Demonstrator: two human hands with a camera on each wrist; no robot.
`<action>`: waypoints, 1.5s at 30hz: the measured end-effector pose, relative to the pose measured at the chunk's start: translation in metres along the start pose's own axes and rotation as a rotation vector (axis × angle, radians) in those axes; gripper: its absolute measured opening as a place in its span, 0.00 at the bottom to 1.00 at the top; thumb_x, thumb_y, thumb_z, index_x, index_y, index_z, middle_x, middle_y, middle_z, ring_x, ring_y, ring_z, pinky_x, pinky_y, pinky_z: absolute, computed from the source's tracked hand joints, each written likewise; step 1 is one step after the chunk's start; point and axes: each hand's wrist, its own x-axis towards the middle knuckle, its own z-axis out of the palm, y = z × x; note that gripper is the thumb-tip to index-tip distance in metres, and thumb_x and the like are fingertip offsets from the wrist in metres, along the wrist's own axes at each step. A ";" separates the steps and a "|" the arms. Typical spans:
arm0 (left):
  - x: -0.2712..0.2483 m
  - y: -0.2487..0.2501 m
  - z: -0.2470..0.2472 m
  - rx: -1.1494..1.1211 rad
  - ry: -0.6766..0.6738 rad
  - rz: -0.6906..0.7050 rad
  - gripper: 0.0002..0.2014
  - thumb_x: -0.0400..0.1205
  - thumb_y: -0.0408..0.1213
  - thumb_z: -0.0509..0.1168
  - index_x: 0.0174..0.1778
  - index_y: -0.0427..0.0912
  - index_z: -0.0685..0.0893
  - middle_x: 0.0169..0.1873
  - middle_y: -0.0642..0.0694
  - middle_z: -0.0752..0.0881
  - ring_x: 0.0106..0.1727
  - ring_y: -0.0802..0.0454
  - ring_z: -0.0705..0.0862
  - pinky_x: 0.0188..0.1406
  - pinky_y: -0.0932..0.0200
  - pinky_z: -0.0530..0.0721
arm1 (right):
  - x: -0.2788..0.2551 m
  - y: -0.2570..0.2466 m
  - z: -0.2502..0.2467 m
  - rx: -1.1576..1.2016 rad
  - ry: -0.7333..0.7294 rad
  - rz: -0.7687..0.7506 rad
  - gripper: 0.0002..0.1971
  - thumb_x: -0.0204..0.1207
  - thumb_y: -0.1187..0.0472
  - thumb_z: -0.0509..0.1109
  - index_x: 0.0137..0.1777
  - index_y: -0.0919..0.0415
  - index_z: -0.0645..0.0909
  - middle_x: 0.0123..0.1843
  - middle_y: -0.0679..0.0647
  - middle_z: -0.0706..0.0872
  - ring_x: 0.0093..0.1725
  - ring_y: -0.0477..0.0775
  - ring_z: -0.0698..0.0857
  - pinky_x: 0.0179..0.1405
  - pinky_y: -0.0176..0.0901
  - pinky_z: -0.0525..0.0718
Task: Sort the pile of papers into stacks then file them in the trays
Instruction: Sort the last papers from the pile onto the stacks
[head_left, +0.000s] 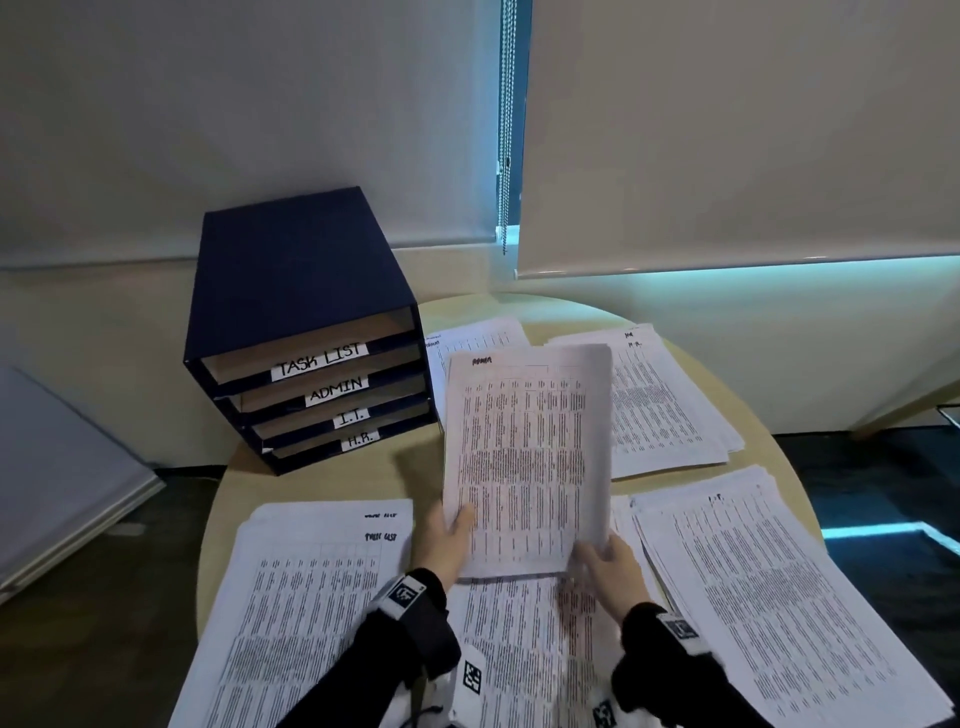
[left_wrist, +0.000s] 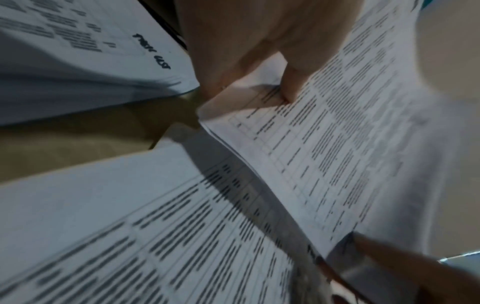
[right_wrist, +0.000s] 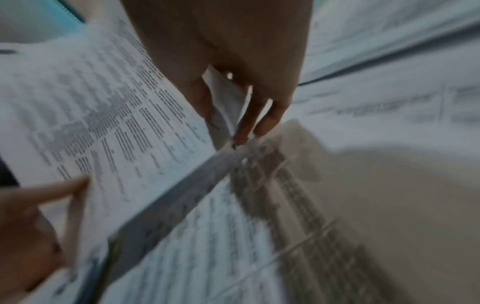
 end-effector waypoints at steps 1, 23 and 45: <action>0.006 0.000 -0.001 0.014 -0.029 0.020 0.21 0.84 0.58 0.56 0.70 0.54 0.73 0.67 0.55 0.80 0.67 0.48 0.79 0.71 0.47 0.76 | 0.000 -0.002 -0.004 -0.005 -0.033 -0.005 0.06 0.83 0.64 0.62 0.57 0.63 0.74 0.47 0.62 0.87 0.35 0.56 0.87 0.29 0.42 0.85; -0.003 -0.049 -0.015 0.511 -0.066 0.477 0.13 0.84 0.39 0.63 0.65 0.49 0.75 0.60 0.53 0.74 0.63 0.58 0.76 0.68 0.57 0.75 | 0.146 -0.129 0.011 -0.094 0.060 0.047 0.22 0.77 0.76 0.62 0.72 0.68 0.70 0.61 0.73 0.81 0.36 0.62 0.86 0.31 0.50 0.89; 0.018 -0.029 0.007 1.099 -0.112 0.621 0.32 0.73 0.55 0.72 0.68 0.48 0.67 0.64 0.49 0.72 0.62 0.50 0.71 0.64 0.50 0.75 | -0.010 0.041 -0.018 -0.589 0.166 0.086 0.21 0.70 0.64 0.75 0.62 0.61 0.74 0.59 0.61 0.79 0.47 0.57 0.80 0.43 0.41 0.76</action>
